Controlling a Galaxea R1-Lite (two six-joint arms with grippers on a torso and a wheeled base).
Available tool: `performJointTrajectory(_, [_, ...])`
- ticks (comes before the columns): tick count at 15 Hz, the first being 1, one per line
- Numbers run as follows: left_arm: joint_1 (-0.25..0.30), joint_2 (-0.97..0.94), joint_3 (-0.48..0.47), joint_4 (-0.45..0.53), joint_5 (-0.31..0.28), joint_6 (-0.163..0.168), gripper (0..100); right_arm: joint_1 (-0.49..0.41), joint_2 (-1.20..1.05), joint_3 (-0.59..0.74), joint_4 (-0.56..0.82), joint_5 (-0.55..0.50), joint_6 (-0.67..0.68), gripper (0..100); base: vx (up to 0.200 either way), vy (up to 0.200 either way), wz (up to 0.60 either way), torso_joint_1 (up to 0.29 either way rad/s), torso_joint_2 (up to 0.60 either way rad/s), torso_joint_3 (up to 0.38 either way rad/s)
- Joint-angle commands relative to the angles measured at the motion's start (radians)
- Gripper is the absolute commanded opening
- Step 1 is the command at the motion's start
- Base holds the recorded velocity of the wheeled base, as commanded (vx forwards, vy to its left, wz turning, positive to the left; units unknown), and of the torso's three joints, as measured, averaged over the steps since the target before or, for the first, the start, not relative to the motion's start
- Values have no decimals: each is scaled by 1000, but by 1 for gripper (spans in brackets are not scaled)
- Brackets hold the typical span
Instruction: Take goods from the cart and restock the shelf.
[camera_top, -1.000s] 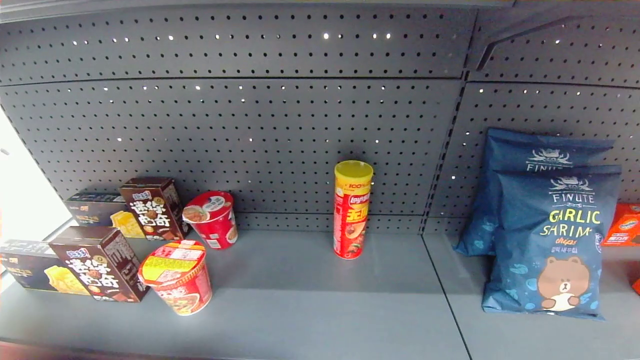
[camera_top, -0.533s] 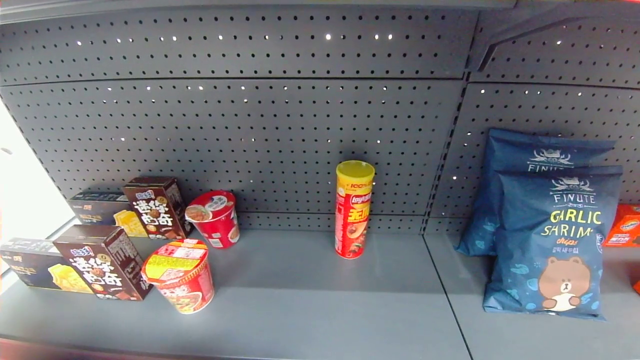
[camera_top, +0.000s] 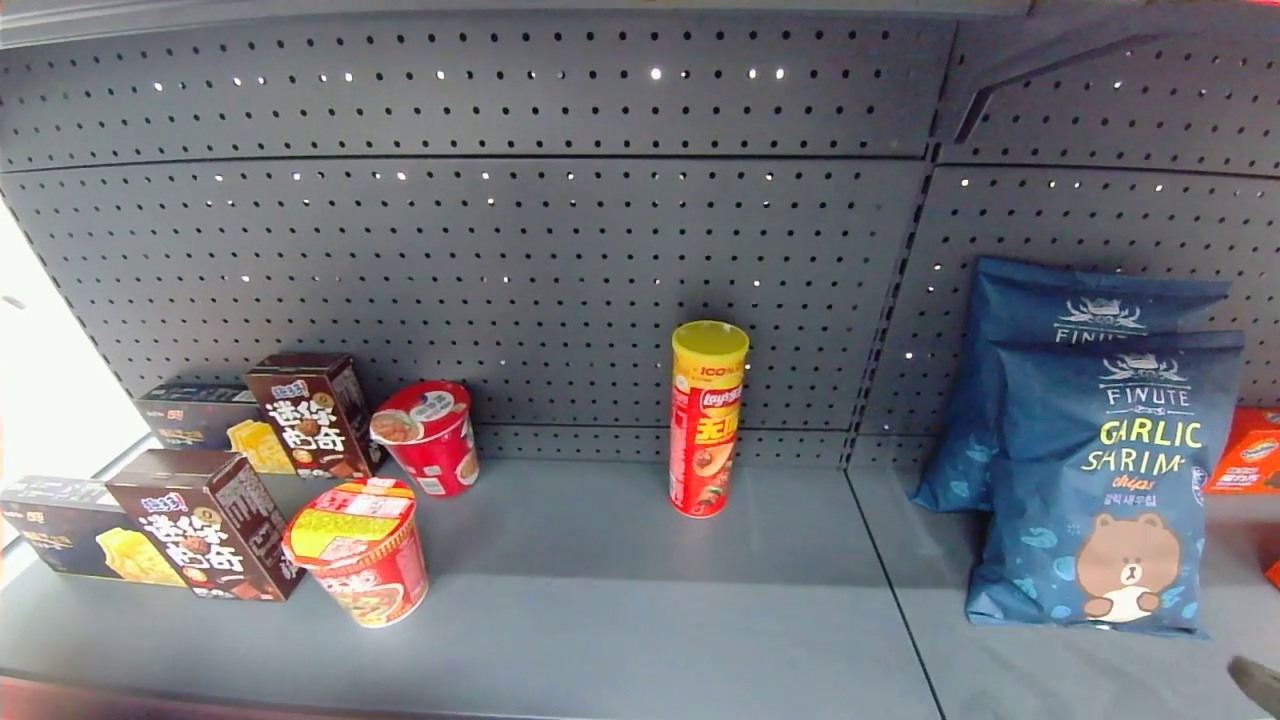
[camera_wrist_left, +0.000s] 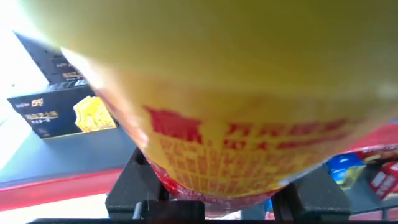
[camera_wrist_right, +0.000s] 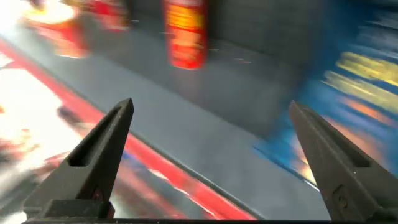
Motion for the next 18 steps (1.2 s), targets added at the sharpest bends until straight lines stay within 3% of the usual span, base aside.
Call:
performJointTrajectory(1, [-14, 110, -78, 2, 6, -42, 0, 207, 402, -213, -43, 32, 125, 100, 0, 0, 0, 0, 0, 0])
performJointTrajectory(5, [-20, 219, -111, -2, 1, -52, 0, 199, 815, -314, -370, 58, 108, 100, 0, 0, 0, 0, 0, 0])
performJointTrajectory(9, [-22, 216, -97, 1, 1, -54, 0, 168, 1033, -429, -404, 100, 91, 100, 0, 0, 0, 0, 0, 0])
performJointTrajectory(13, [-22, 205, -98, 2, 0, -54, 0, 116, 1218, -455, -622, 339, 43, 100, 0, 0, 0, 0, 0, 0])
performJointTrajectory(18, [-22, 179, -94, 4, 0, -54, 0, 99, 1332, -495, -686, 413, 42, 100, 0, 0, 0, 0, 0, 0])
